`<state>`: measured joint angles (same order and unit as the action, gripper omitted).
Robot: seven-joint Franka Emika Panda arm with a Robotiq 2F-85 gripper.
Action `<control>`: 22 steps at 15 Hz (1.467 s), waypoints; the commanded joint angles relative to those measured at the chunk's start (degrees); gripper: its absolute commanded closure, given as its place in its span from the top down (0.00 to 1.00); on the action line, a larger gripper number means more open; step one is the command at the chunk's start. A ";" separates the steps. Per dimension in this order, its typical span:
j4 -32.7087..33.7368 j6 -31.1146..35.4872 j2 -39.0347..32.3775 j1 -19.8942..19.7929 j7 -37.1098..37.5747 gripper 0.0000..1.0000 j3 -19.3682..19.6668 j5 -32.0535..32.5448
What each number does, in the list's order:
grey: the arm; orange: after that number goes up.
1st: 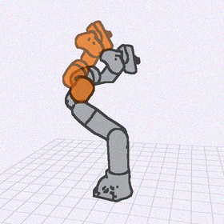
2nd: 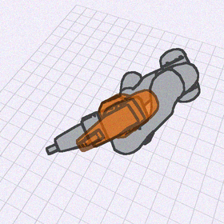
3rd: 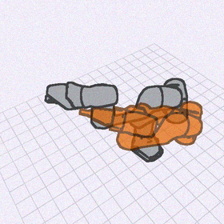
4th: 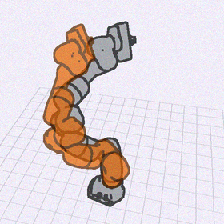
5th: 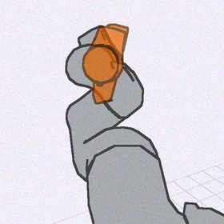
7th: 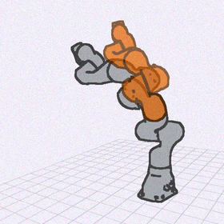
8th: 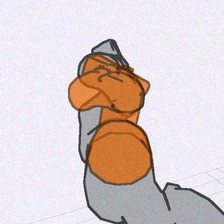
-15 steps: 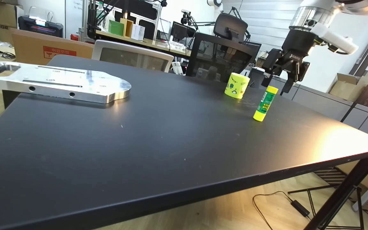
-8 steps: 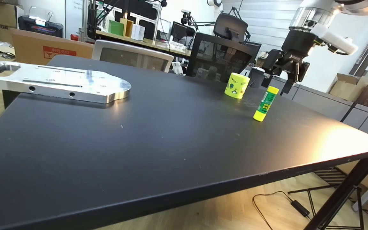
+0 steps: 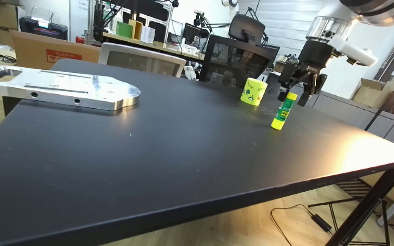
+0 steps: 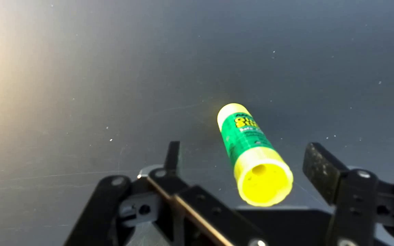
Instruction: Put the glue stick on the table then put it back in the mug
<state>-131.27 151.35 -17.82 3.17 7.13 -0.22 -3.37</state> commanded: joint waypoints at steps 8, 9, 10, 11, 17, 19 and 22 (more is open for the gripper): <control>2.24 -0.48 -3.36 -1.99 -2.74 0.11 -2.22 -3.98; 2.73 -1.26 -3.48 -2.40 -3.23 0.09 -2.45 -4.80; 3.09 -1.69 -3.59 -2.57 -3.48 0.09 -2.43 -5.23; 3.44 -1.95 -3.64 -2.77 -3.61 0.09 -2.38 -5.66; 5.94 -1.72 -4.46 -3.03 -2.31 0.09 -0.84 -4.64; 7.88 -2.39 -4.65 -3.12 -1.88 0.09 -0.11 -4.15; 11.11 -2.51 -4.86 -3.01 -1.14 0.09 1.11 -3.35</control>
<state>-124.17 150.54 -22.19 0.32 4.41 -0.06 -7.82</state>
